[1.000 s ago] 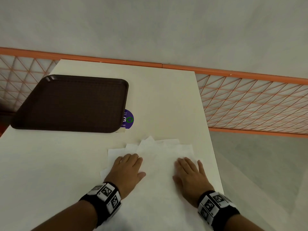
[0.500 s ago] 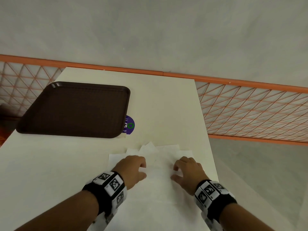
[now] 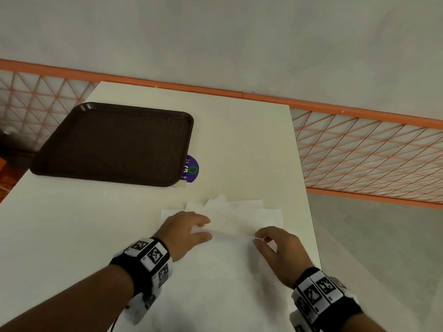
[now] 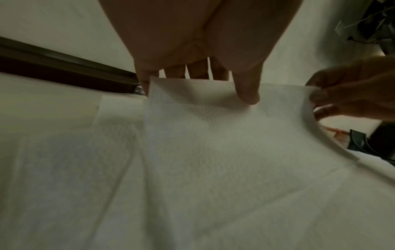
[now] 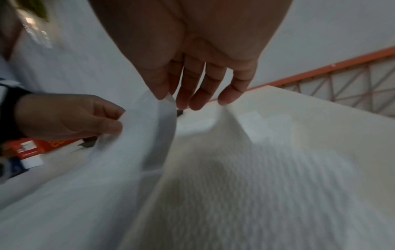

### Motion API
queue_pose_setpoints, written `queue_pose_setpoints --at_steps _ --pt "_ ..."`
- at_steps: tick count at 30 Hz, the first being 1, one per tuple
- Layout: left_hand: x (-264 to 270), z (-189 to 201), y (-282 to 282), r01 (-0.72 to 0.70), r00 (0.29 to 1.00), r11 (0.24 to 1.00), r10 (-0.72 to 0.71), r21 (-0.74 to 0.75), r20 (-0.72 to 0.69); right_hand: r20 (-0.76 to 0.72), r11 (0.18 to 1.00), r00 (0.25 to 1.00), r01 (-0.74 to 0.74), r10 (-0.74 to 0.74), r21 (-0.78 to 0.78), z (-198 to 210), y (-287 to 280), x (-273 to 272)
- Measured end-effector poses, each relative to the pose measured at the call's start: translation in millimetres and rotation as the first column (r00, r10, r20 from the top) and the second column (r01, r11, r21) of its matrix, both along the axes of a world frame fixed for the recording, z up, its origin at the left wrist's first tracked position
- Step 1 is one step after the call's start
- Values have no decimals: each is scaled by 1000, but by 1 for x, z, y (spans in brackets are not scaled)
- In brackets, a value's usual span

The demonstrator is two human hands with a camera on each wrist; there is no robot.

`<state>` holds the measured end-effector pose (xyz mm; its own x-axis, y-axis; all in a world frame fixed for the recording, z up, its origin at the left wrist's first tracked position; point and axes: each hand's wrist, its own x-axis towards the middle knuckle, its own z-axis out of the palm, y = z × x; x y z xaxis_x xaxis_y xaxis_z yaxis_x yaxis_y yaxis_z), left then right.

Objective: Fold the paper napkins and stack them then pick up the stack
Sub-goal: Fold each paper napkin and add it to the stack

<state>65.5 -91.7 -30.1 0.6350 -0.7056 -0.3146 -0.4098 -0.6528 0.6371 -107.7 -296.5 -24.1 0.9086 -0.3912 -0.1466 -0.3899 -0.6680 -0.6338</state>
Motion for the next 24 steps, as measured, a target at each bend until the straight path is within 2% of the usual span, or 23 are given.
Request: queue_pose_setpoints --at_steps 2,4,8,11,14,16,18,20,22,24 --pt "3 3 -6 72 997 997 -72 4 9 5 999 999 -47 47 -1 12 2 0" --pt "5 7 -13 162 987 987 -162 7 2 23 996 998 -66 65 64 21 3 3" --pt "13 19 -19 157 974 987 -160 -33 -160 88 935 991 69 -106 348 29 -5 18" --pt "28 22 -12 18 954 997 -40 -78 -299 56 837 954 229 -294 498 27 -20 25" --pt "38 18 -5 -184 893 974 109 -134 -437 -25 663 893 353 -450 660 22 -31 31" --pt "39 12 -4 -349 809 924 212 -158 -548 -95 575 865 406 -493 710 21 -35 35" --pt "40 5 -7 -441 780 883 290 -159 -554 -147 532 848 444 -509 721 18 -37 39" --pt "41 1 -13 -403 837 907 311 -124 -450 -168 556 844 472 -509 684 10 -40 41" --pt "39 -1 -17 -332 905 940 294 -78 -308 -170 636 855 485 -490 601 5 -41 44" --pt "38 -3 -21 -277 942 960 261 -49 -211 -165 714 875 469 -454 520 3 -39 46"
